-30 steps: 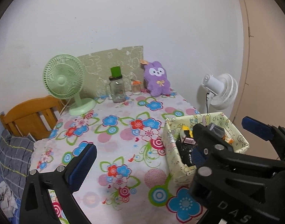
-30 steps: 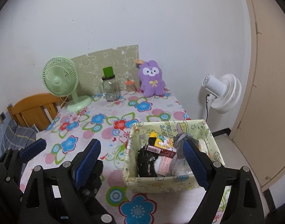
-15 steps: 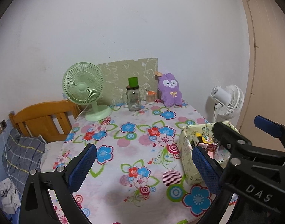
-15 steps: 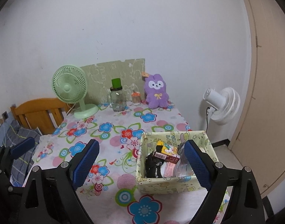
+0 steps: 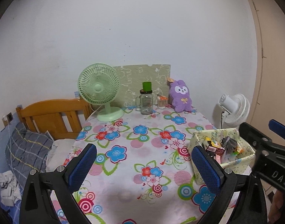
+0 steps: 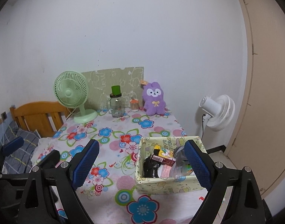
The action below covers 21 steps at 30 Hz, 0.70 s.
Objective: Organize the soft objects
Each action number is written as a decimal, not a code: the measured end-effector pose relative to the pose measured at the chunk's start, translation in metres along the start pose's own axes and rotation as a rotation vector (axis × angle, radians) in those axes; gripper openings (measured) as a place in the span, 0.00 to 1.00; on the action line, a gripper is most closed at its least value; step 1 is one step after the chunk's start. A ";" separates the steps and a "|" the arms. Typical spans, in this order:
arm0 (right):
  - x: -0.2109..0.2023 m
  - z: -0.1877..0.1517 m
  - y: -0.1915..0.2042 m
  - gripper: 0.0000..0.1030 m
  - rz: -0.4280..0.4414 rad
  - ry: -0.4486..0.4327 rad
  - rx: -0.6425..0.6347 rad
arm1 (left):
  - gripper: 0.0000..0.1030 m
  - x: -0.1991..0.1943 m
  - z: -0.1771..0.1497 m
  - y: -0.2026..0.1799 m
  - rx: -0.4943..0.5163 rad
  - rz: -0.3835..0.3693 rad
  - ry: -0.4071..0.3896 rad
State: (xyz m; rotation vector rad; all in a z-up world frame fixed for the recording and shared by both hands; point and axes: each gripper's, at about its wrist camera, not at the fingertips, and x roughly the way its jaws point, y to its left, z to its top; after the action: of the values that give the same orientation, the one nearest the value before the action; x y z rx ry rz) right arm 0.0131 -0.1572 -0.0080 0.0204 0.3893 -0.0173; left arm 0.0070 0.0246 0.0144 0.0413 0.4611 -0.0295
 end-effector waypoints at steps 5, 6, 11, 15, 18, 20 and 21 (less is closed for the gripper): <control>-0.006 -0.003 -0.001 0.92 -0.004 -0.011 0.001 | 1.00 -0.007 0.001 0.007 -0.009 0.010 -0.018; -0.007 -0.004 -0.001 0.92 -0.001 -0.011 0.005 | 1.00 -0.008 0.001 0.008 -0.010 0.011 -0.021; -0.009 -0.005 -0.001 0.92 0.006 -0.013 0.008 | 1.00 -0.011 0.002 0.009 -0.016 0.007 -0.031; -0.010 -0.006 0.000 0.92 0.008 -0.016 0.008 | 1.00 -0.012 0.002 0.009 -0.015 0.005 -0.033; -0.010 -0.006 0.001 0.92 0.015 -0.013 0.007 | 1.00 -0.013 0.002 0.009 -0.016 0.003 -0.033; -0.009 -0.006 0.002 0.92 0.020 -0.010 0.006 | 1.00 -0.013 0.002 0.008 -0.018 0.003 -0.031; -0.009 -0.005 0.002 0.92 0.021 -0.009 0.006 | 1.00 -0.013 0.002 0.008 -0.018 0.003 -0.031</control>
State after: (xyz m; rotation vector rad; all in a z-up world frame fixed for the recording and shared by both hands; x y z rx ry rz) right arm 0.0028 -0.1552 -0.0097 0.0303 0.3798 0.0021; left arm -0.0034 0.0330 0.0226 0.0242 0.4302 -0.0233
